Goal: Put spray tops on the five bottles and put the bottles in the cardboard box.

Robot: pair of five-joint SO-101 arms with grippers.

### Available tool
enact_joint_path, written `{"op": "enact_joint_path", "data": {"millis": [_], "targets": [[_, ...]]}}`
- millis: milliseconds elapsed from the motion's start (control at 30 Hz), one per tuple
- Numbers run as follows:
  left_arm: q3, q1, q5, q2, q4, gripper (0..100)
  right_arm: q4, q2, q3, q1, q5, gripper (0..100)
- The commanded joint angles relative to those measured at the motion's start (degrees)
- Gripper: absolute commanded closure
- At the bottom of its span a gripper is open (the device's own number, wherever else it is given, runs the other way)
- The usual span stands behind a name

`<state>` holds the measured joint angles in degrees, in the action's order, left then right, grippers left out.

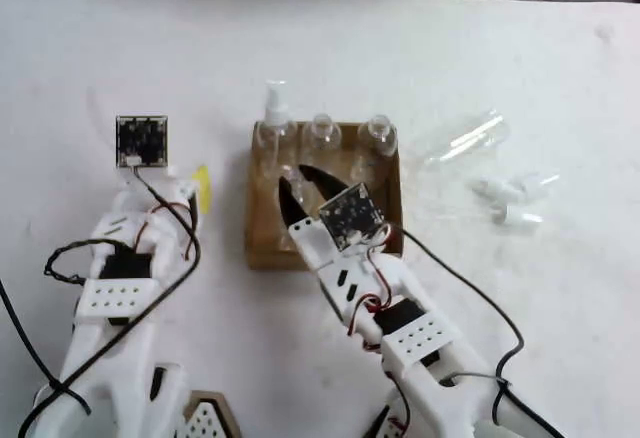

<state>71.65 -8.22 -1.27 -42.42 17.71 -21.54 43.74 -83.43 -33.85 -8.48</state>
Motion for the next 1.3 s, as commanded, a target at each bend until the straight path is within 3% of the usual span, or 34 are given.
{"op": "enact_joint_path", "data": {"millis": [0,100,267,800,900,1067,1267], "targets": [[-0.26,0.57,0.62,-1.36,-1.41,82,-0.92,0.22,2.29,-0.66,-0.7,97.7],[-0.26,0.48,0.62,-1.36,-1.41,82,1.45,0.57,2.55,-0.66,-0.79,97.1],[-0.26,0.4,0.62,-1.36,-1.58,82,3.56,0.57,2.64,-1.19,-0.79,86.3],[-0.26,0.31,0.62,-1.36,-1.58,82,4.09,0.57,2.55,-1.36,-0.79,89.6],[-0.26,0.31,0.62,-1.36,-1.58,82,6.37,1.45,2.64,-1.36,-0.79,89.2],[-0.26,0.31,0.62,-1.36,-1.58,82,13.93,7.52,2.64,-1.36,-0.79,79.3],[-0.26,0.31,0.62,-1.36,-1.58,82,20.88,14.2,2.29,-3.74,-0.79,79.0]]}}
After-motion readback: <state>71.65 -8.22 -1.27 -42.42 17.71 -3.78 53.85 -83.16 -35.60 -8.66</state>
